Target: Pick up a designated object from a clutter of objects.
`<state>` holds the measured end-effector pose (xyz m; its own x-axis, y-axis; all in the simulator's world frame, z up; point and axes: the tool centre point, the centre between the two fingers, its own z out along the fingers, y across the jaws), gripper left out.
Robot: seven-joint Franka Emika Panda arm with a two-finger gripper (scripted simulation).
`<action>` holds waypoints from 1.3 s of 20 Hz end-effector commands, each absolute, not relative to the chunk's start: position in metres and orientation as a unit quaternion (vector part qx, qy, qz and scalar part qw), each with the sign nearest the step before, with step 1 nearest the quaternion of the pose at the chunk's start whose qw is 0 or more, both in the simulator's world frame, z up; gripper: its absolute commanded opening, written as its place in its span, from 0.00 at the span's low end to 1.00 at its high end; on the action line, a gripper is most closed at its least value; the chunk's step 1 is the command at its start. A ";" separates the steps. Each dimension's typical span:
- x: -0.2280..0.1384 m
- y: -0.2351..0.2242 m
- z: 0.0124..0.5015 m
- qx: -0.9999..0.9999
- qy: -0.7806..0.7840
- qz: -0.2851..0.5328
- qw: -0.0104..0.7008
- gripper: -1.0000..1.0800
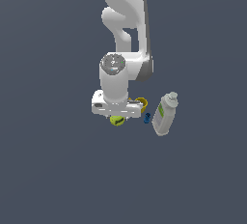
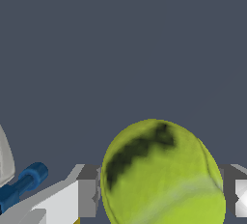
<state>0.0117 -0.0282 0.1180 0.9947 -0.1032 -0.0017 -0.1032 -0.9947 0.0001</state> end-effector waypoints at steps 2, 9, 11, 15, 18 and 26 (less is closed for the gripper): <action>-0.003 -0.017 0.144 -0.999 0.052 0.000 0.000 0.00; -0.033 0.006 0.196 -0.999 0.051 0.000 -0.001 0.00; -0.042 0.013 0.211 -0.999 0.051 0.000 -0.001 0.00; -0.060 0.027 0.242 -0.999 0.051 0.000 -0.001 0.00; -0.074 0.038 0.267 -0.999 0.051 0.000 -0.001 0.00; -0.111 0.068 0.335 -0.999 0.051 0.000 -0.002 0.00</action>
<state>-0.1040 0.0628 0.3225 0.9947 -0.1025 -0.0001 -0.1025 -0.9947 0.0032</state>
